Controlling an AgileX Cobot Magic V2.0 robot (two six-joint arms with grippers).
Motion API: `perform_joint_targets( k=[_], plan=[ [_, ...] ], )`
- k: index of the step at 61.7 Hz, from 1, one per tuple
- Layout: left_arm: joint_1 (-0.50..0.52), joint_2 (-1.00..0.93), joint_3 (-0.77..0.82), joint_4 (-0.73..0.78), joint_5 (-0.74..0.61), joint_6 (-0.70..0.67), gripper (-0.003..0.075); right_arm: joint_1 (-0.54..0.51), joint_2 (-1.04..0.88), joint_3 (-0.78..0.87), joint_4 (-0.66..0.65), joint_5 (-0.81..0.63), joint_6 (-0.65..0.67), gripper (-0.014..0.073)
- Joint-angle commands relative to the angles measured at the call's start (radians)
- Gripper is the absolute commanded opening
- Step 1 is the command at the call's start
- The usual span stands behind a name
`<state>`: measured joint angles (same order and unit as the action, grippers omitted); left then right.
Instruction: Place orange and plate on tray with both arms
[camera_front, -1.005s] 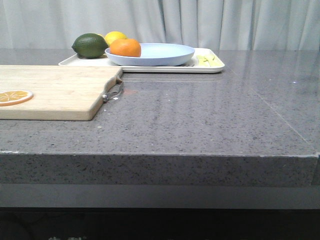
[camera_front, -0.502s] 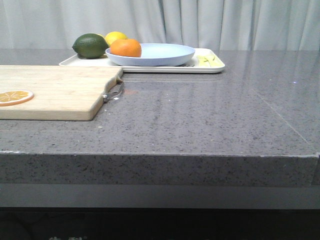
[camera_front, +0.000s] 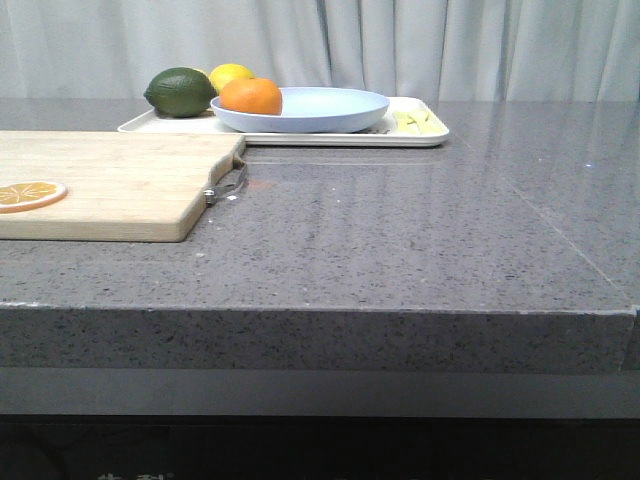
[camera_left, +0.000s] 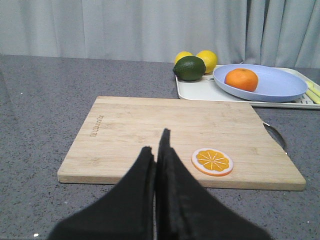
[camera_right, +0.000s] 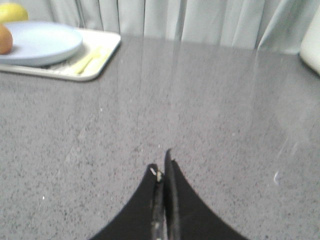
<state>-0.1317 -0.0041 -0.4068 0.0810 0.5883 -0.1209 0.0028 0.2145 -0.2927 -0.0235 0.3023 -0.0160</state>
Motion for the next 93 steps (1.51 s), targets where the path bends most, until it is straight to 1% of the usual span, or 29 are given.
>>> perform_joint_targets(
  k=[1,75,82,93],
  plan=[
    [0.001,-0.006,-0.024,-0.004,-0.080,-0.007,-0.0018,0.000,-0.021,-0.020,0.000,-0.123,-0.011,-0.0067],
    [0.001,-0.006,-0.024,-0.004,-0.080,-0.007,-0.0018,0.000,-0.022,-0.020,0.000,-0.135,-0.011,-0.0067],
    [0.006,-0.023,0.018,-0.031,-0.156,-0.007,-0.0018,0.000,-0.022,-0.020,0.000,-0.135,-0.011,-0.0067],
    [0.065,-0.023,0.134,-0.091,-0.267,-0.007,-0.0018,0.000,-0.022,-0.020,0.000,-0.134,-0.011,-0.0067]
  ],
)
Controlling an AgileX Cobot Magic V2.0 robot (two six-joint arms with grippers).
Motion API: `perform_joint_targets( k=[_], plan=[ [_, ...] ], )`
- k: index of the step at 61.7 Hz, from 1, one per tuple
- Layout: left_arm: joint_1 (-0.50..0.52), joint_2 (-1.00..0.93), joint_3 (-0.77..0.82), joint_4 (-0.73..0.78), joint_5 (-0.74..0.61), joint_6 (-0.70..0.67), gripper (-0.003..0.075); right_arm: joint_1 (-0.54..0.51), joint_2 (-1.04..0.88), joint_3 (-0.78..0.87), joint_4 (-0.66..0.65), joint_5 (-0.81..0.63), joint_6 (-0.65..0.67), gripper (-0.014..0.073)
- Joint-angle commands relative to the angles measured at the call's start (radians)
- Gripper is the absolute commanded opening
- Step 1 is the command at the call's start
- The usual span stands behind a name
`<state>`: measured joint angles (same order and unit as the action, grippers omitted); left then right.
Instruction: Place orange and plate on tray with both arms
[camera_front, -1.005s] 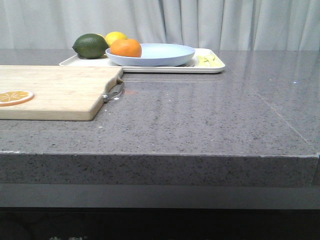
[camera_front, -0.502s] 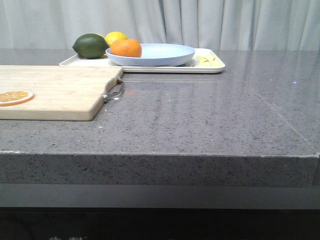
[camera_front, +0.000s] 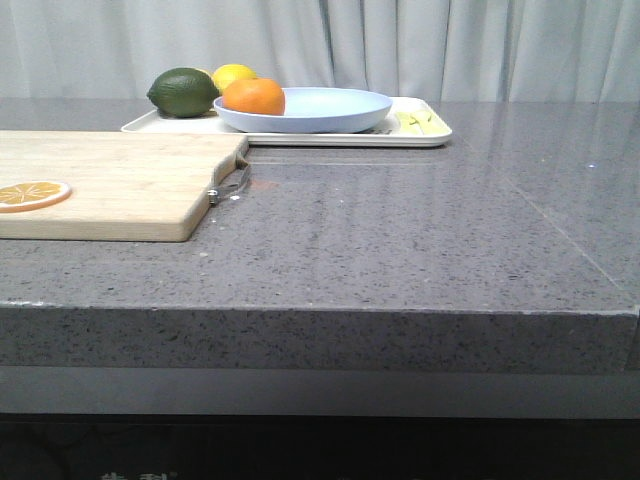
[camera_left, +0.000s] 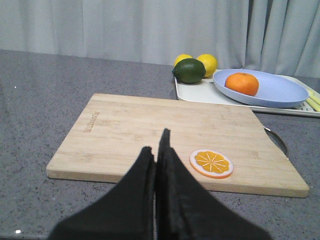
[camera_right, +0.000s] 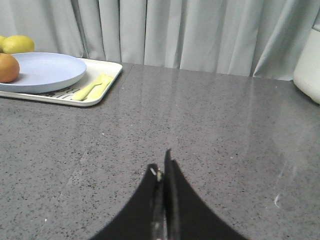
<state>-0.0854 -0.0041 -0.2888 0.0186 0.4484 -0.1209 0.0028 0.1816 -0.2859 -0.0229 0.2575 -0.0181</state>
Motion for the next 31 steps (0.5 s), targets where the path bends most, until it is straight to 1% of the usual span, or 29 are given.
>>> perform_joint_targets(
  k=[1,19,26,28,31],
  plan=[
    [0.021,-0.023,0.030,-0.029,-0.137,-0.007,-0.0018,0.000,0.011,-0.027,-0.001,-0.089,-0.009,-0.0067],
    [0.029,-0.023,0.255,-0.029,-0.305,-0.007,-0.0018,0.000,0.011,-0.027,-0.001,-0.089,-0.009,-0.0067],
    [0.029,-0.023,0.296,-0.029,-0.353,-0.007,-0.0018,0.000,0.011,-0.027,-0.001,-0.089,-0.009,-0.0067],
    [0.029,-0.023,0.296,-0.029,-0.340,-0.007,-0.0018,0.000,0.011,-0.027,-0.001,-0.089,-0.009,-0.0067],
    [0.029,-0.023,0.294,-0.029,-0.357,-0.007,-0.0018,0.000,0.011,-0.027,-0.001,-0.089,-0.009,-0.0067]
  ],
)
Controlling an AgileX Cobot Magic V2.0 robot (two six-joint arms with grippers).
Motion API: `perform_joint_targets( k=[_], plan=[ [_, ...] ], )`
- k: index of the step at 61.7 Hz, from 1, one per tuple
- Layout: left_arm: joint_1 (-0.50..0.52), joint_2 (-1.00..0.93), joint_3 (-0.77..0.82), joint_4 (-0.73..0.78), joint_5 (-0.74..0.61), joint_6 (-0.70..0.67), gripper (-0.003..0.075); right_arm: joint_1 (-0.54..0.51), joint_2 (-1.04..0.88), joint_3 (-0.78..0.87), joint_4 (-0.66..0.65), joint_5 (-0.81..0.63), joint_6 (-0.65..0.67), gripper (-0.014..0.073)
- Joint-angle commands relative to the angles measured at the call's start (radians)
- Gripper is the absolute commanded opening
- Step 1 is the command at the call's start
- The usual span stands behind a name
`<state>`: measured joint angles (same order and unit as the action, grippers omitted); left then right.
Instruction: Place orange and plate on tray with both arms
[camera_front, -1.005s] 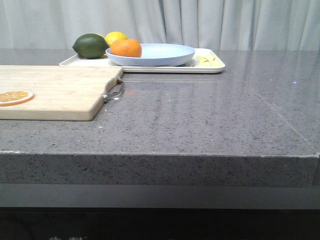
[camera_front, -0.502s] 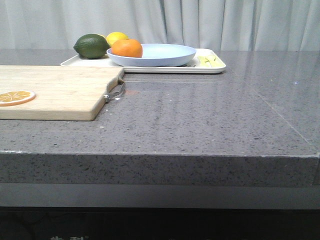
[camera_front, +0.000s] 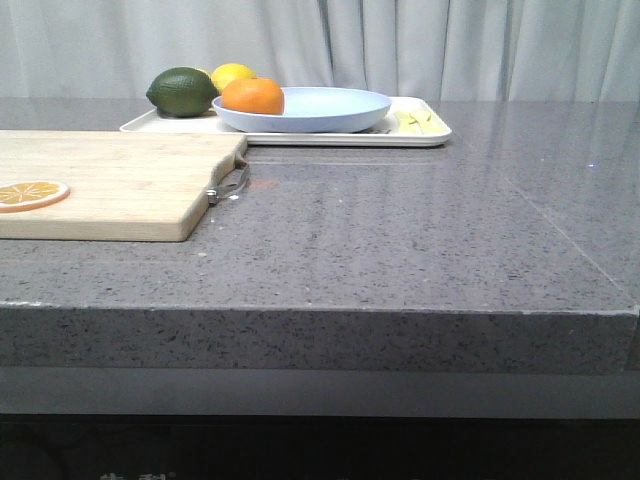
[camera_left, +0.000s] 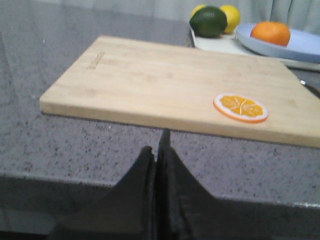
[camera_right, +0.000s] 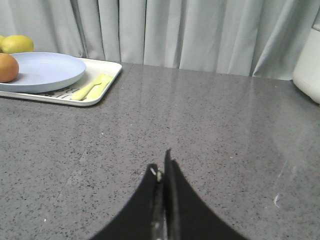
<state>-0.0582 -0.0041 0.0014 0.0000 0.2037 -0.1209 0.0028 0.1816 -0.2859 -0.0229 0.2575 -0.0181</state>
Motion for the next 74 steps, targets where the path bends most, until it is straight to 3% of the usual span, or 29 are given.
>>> perform_joint_targets(
  k=[1,56,74],
  plan=[
    [0.001,-0.023,0.004,-0.010,-0.112,-0.007,-0.0018,0.000,0.011,-0.027,-0.001,-0.089,-0.009,-0.0067],
    [0.001,-0.021,0.004,-0.010,-0.112,-0.007,-0.0018,0.000,0.011,-0.026,-0.001,-0.090,-0.009,-0.0067],
    [0.001,-0.021,0.004,-0.010,-0.112,-0.007,-0.0018,0.038,-0.038,0.203,0.009,-0.208,-0.009,-0.0067]
  ],
)
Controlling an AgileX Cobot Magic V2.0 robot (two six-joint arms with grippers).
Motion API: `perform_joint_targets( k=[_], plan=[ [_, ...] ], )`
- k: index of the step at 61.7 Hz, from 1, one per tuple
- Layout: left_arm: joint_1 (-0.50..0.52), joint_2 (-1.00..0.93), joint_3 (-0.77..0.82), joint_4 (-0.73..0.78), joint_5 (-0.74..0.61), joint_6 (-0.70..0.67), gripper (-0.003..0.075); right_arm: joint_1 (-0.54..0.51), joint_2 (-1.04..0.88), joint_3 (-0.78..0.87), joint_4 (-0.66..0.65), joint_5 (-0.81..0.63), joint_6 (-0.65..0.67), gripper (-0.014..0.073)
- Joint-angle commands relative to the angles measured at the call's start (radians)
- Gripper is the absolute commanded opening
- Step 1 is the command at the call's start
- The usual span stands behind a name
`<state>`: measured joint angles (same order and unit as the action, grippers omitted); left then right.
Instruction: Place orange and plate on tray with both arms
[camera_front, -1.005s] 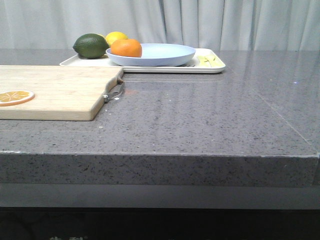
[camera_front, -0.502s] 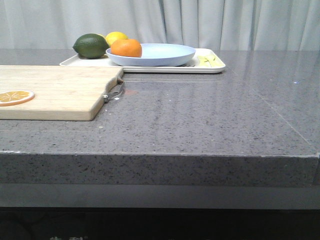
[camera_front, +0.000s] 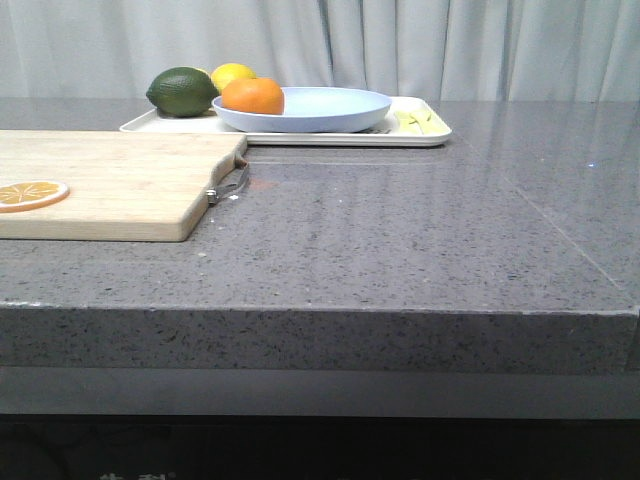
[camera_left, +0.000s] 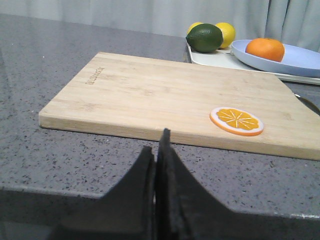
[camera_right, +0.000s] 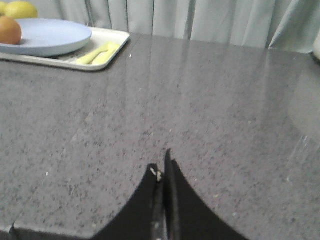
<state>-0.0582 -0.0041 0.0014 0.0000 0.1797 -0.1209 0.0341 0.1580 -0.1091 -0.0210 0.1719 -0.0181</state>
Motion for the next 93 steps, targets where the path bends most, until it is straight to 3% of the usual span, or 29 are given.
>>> perform_joint_targets(
  k=[1,10,28,93],
  plan=[
    [0.001,-0.021,0.004,-0.010,-0.088,-0.007,-0.0018,0.007,-0.028,0.049,0.012,-0.133,-0.009,-0.0067],
    [0.001,-0.021,0.004,-0.010,-0.088,-0.007,-0.0018,0.006,-0.101,0.134,0.063,-0.127,-0.009,-0.0067],
    [0.001,-0.020,0.004,-0.010,-0.088,-0.007,-0.0018,0.006,-0.190,0.132,0.067,0.005,-0.009,-0.0067],
    [0.001,-0.020,0.004,-0.010,-0.088,-0.007,-0.0018,0.006,-0.190,0.132,0.067,0.004,-0.009,-0.0067]
  ],
)
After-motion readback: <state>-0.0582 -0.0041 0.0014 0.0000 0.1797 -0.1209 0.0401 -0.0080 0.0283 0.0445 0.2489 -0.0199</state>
